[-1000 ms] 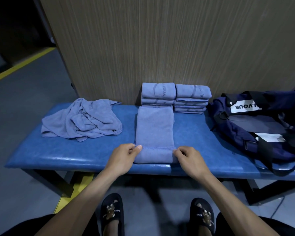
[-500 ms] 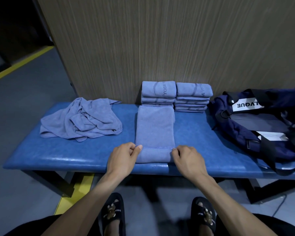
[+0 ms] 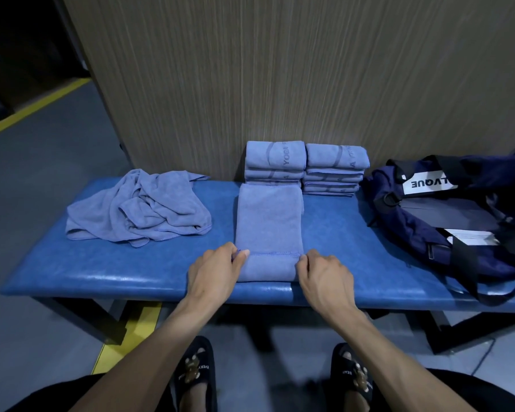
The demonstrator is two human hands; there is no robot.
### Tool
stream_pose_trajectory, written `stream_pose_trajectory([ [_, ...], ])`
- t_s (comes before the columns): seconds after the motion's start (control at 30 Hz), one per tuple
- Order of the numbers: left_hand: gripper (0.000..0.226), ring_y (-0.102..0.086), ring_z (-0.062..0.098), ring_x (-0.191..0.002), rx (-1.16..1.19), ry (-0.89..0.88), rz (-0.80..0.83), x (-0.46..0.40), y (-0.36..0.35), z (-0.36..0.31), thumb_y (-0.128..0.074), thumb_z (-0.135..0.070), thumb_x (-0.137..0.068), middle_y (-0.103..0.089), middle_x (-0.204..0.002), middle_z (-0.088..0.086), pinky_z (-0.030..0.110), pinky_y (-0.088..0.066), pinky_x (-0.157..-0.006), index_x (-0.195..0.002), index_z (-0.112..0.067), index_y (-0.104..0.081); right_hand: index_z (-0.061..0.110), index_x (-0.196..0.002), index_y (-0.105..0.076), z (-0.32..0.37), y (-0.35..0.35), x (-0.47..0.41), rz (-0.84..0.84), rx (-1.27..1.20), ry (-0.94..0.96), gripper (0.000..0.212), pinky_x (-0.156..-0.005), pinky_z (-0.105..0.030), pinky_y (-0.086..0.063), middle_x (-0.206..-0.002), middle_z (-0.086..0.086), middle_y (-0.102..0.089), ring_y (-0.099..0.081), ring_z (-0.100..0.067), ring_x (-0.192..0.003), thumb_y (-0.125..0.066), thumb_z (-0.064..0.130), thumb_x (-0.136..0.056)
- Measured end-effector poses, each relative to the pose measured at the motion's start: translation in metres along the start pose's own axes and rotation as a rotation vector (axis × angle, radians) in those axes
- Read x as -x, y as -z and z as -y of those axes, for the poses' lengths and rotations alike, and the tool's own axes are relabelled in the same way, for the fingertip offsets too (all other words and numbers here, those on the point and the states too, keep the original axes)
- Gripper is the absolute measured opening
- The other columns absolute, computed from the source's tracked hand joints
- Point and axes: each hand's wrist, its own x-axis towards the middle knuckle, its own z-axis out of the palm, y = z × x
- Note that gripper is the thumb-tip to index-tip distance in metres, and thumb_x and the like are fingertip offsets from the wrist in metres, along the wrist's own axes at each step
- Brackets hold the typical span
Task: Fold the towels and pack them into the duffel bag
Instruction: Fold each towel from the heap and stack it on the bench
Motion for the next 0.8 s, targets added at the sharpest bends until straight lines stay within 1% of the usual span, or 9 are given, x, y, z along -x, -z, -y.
stream_pose_trajectory([
  [0.1,0.027,-0.058,0.028,-0.090,-0.008,-0.091,-0.086,0.001,0.003,-0.003,-0.049,-0.052,-0.099,-0.062,-0.093,-0.004,0.041,-0.051,-0.070,-0.100,-0.025,-0.049,0.015,-0.083,-0.045,0.002,0.001,-0.004,0.027,-0.003,-0.027,0.032,-0.070,-0.038,-0.038,-0.091,-0.014,-0.067,-0.059,-0.036,-0.089,-0.036,0.038,-0.104],
  [0.17,0.016,-0.052,0.022,-0.087,-0.015,-0.316,-0.233,0.000,-0.001,0.001,-0.063,-0.036,-0.095,-0.053,-0.093,-0.005,0.041,-0.050,-0.061,-0.099,-0.024,-0.054,0.015,-0.086,-0.043,0.001,-0.003,-0.005,0.012,-0.007,-0.017,0.027,-0.067,-0.039,-0.037,-0.085,-0.010,-0.064,-0.057,-0.035,-0.085,-0.038,0.036,-0.102],
  [0.23,0.010,-0.050,0.022,-0.080,-0.048,-0.512,-0.313,-0.004,-0.008,0.008,-0.072,-0.022,-0.090,-0.052,-0.088,-0.005,0.039,-0.048,-0.057,-0.092,-0.023,-0.062,0.015,-0.094,-0.045,0.000,-0.006,-0.004,-0.069,-0.058,0.042,0.016,-0.062,-0.039,-0.042,-0.086,-0.005,-0.060,-0.056,-0.033,-0.079,-0.045,0.031,-0.097],
  [0.3,0.009,-0.052,0.022,-0.075,-0.044,-0.594,-0.339,-0.008,-0.012,0.013,-0.073,-0.016,-0.089,-0.055,-0.083,-0.005,0.034,-0.046,-0.057,-0.087,-0.023,-0.069,0.018,-0.106,-0.055,-0.003,-0.011,-0.006,-0.145,-0.079,0.169,0.017,-0.059,-0.040,-0.046,-0.096,-0.002,-0.058,-0.055,-0.031,-0.077,-0.053,0.023,-0.090],
  [0.4,0.012,-0.055,0.021,-0.073,-0.007,-0.604,-0.342,-0.011,-0.012,0.014,-0.077,-0.012,-0.085,-0.058,-0.081,-0.005,0.031,-0.044,-0.055,-0.088,-0.024,-0.073,0.025,-0.100,-0.066,-0.012,-0.017,-0.015,-0.223,-0.002,0.449,0.020,-0.060,-0.038,-0.040,-0.094,0.004,-0.061,-0.052,-0.028,-0.077,-0.055,0.018,-0.085],
  [0.47,0.019,-0.056,0.021,-0.074,0.013,-0.596,-0.330,-0.012,-0.013,0.017,-0.079,-0.008,-0.082,-0.061,-0.083,-0.007,0.032,-0.048,-0.054,-0.091,-0.023,-0.074,0.027,-0.095,-0.069,-0.018,-0.016,-0.019,-0.206,-0.049,0.517,0.018,-0.063,-0.037,-0.040,-0.088,0.010,-0.063,-0.052,-0.025,-0.078,-0.052,0.023,-0.091],
  [0.57,0.016,-0.053,0.017,-0.078,0.064,-0.622,-0.306,-0.013,-0.016,0.025,-0.068,-0.012,-0.087,-0.065,-0.089,-0.008,0.032,-0.052,-0.057,-0.097,-0.022,-0.075,0.030,-0.092,-0.069,-0.023,-0.011,-0.023,-0.137,-0.224,0.472,0.022,-0.072,-0.039,-0.043,-0.087,0.015,-0.064,-0.048,-0.020,-0.084,-0.049,0.037,-0.097],
  [0.67,0.025,-0.055,0.015,-0.081,0.159,-0.563,-0.256,-0.012,-0.012,0.028,-0.052,-0.027,-0.093,-0.068,-0.091,-0.010,0.032,-0.054,-0.065,-0.098,-0.022,-0.076,0.030,-0.088,-0.068,-0.026,-0.011,-0.029,-0.088,-0.335,0.454,0.015,-0.079,-0.040,-0.044,-0.085,0.018,-0.064,-0.045,-0.016,-0.088,-0.057,0.037,-0.095],
  [0.8,0.015,-0.056,0.010,-0.079,0.274,-0.447,-0.169,-0.013,-0.005,0.026,-0.072,-0.014,-0.088,-0.067,-0.083,-0.016,0.030,-0.050,-0.071,-0.092,-0.028,-0.074,0.028,-0.084,-0.070,-0.029,-0.011,-0.033,-0.037,-0.521,0.377,0.009,-0.082,-0.031,-0.045,-0.081,0.016,-0.067,-0.046,-0.014,-0.092,-0.068,0.025,-0.093],
])
